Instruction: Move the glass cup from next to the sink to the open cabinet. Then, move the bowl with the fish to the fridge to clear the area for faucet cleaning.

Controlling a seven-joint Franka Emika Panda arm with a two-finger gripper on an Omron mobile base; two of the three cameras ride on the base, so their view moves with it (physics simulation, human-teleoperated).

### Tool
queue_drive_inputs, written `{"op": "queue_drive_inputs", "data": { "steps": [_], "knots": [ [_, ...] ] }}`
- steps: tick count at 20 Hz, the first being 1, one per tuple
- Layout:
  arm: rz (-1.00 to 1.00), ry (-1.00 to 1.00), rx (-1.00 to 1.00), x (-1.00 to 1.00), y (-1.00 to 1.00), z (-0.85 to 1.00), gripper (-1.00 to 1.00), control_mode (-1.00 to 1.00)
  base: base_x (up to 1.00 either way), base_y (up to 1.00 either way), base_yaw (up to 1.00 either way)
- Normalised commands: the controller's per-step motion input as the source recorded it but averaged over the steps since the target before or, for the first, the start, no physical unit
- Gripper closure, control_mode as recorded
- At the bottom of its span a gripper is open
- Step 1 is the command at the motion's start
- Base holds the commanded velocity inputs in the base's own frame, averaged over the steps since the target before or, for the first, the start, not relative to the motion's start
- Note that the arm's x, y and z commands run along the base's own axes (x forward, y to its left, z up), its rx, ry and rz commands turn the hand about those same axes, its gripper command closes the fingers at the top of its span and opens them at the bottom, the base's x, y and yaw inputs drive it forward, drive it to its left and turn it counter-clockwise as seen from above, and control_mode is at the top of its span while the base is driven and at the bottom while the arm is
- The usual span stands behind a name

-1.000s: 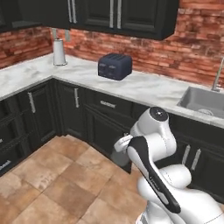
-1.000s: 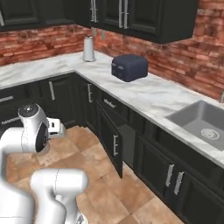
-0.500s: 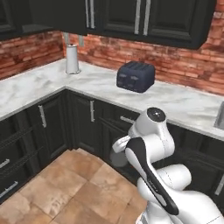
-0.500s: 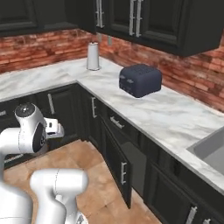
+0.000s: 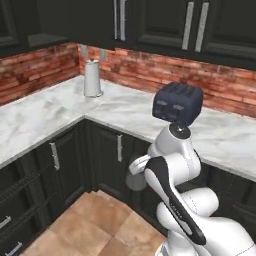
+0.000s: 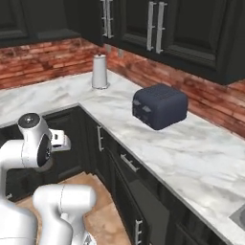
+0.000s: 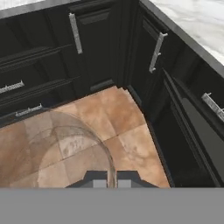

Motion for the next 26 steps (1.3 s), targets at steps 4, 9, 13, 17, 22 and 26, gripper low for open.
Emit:
{"op": "queue_drive_inputs", "data": {
  "steps": [4,9,13,17,22,26],
  "knots": [
    [0.0,0.0,0.0,0.0,0.0,0.0,1.0,1.0,1.0,0.31,0.19],
    [0.0,0.0,0.0,0.0,0.0,0.0,1.0,1.0,1.0,0.22,0.37],
    [0.0,0.0,0.0,0.0,0.0,0.0,1.0,1.0,1.0,0.0,0.3],
    [0.0,0.0,0.0,0.0,0.0,0.0,1.0,1.0,1.0,-0.23,0.08],
    [0.0,0.0,0.0,0.0,0.0,0.0,1.0,1.0,1.0,-0.26,0.08],
    [0.0,0.0,0.0,0.0,0.0,0.0,1.0,1.0,0.94,-0.08,0.29]
  ]
}}
